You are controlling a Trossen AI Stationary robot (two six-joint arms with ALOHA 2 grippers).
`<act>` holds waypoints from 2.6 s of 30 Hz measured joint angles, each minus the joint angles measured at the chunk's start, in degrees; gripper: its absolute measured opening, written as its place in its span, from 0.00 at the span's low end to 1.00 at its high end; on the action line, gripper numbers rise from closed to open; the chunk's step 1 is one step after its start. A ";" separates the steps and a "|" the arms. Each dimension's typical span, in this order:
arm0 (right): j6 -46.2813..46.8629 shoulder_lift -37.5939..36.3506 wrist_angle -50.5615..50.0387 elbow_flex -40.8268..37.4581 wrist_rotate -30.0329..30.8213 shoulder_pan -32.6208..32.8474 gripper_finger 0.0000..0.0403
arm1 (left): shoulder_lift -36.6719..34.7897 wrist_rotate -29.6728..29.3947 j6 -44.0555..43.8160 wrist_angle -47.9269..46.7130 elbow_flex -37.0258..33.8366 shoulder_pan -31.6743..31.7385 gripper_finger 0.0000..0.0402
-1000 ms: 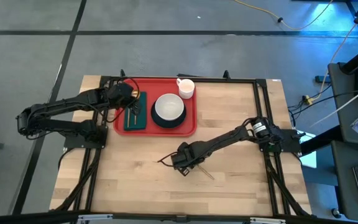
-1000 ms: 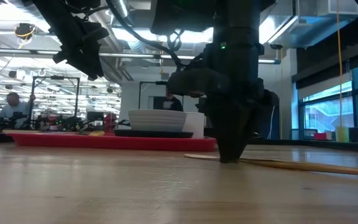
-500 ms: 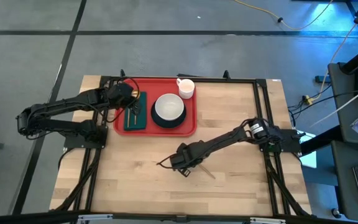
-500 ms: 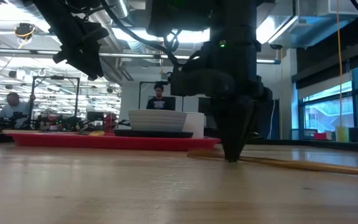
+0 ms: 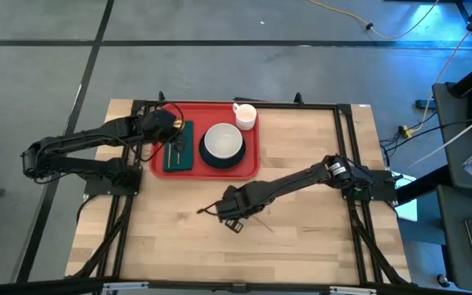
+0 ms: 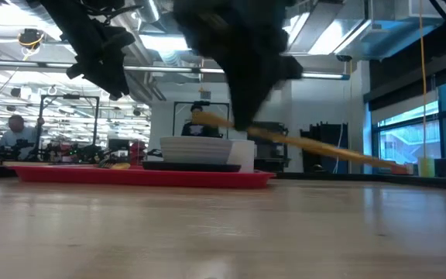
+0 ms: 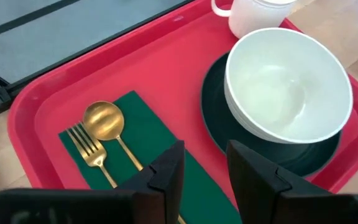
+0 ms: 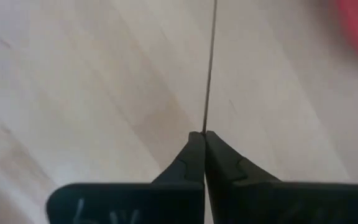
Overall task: Set up tray
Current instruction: Put the gold knife on the green napkin to the right of the gold spoon
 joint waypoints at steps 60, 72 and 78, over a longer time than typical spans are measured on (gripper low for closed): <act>-45.47 -3.32 33.78 20.40 -4.94 -25.93 0.00 | -16.73 -16.17 18.54 26.28 -0.02 -20.60 0.41; -47.63 -3.32 33.65 20.40 -7.80 -25.62 0.00 | -16.36 -15.14 21.09 26.27 -0.04 -19.79 0.41; -47.85 -3.32 33.61 20.40 -7.99 -24.42 0.00 | -16.40 -17.42 20.67 26.29 -0.04 -19.79 0.41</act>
